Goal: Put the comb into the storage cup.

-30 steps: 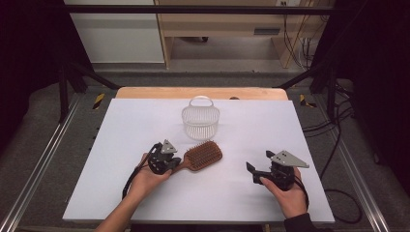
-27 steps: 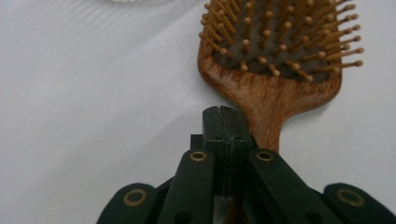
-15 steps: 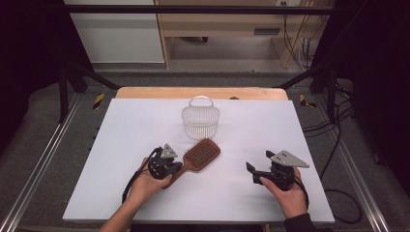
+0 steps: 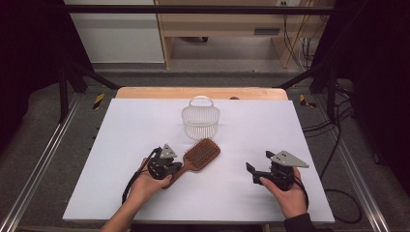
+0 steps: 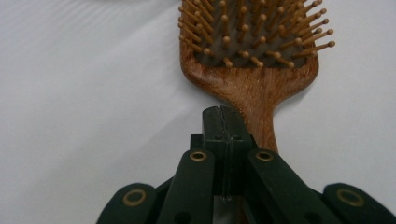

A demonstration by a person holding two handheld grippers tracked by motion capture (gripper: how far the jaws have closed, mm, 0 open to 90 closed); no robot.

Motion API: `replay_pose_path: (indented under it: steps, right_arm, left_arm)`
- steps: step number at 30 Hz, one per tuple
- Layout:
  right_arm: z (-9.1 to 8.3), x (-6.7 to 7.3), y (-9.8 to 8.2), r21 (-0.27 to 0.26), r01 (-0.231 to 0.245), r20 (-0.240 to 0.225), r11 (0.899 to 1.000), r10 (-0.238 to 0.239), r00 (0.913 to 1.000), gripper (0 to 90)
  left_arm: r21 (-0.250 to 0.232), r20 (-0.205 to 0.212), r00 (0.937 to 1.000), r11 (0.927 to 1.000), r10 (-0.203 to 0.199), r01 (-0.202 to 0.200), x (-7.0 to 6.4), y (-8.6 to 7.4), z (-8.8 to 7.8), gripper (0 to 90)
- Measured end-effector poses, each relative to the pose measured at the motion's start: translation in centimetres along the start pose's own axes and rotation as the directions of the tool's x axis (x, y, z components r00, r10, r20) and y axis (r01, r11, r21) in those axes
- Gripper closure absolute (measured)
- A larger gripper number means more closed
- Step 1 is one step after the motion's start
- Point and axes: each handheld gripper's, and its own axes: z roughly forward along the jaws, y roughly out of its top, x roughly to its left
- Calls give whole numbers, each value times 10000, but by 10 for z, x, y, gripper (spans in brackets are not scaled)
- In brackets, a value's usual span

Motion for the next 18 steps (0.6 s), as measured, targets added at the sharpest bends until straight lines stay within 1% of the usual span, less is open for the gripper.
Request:
replay_pose_path:
  steps: [3, 4, 6, 7, 10, 13, 14, 16, 18]
  right_arm:
    - [-1, 0, 0, -7, -33, -6, 10000, 33, 10000, 132]
    - [-1, 0, 0, -18, -48, 3, 10000, 48, 10000, 131]
    - [-1, 0, 0, -35, -70, -4, 10000, 70, 10000, 131]
    - [-1, 0, 0, -17, -45, 8, 10000, 45, 10000, 130]
    - [0, 0, 0, 1, -49, 15, 10000, 49, 10000, 130]
    - [0, -1, 0, -9, -72, 41, 10000, 72, 10000, 129]
    - [-1, -1, 0, -9, -86, 43, 10000, 86, 10000, 129]
    - [-1, -1, 0, -4, -74, 44, 10000, 74, 10000, 129]
    - [0, -1, 0, 23, -70, 34, 10000, 70, 10000, 129]
  left_arm:
    - [-107, -33, 10000, 9999, -22, 21, 0, 3, -4, 900]
    - [-173, -59, 10000, 9998, 75, -76, -1, 6, -9, 900]
    - [-210, -56, 9999, 9997, 99, -101, -2, 8, -12, 900]
    - [-286, -70, 9999, 9995, 138, -140, -3, 11, -17, 900]
    - [-247, -81, 9997, 9995, 218, -220, -5, 12, -22, 900]
    - [-179, -48, 9995, 9994, 309, -310, -7, 12, -24, 900]
    - [-90, 34, 9993, 9993, 373, -373, -9, 12, -26, 898]
    - [-54, 5, 9991, 9990, 433, -433, -9, 12, -27, 866]
    - [-142, -127, 9989, 9989, 447, -449, -11, 14, -30, 808]
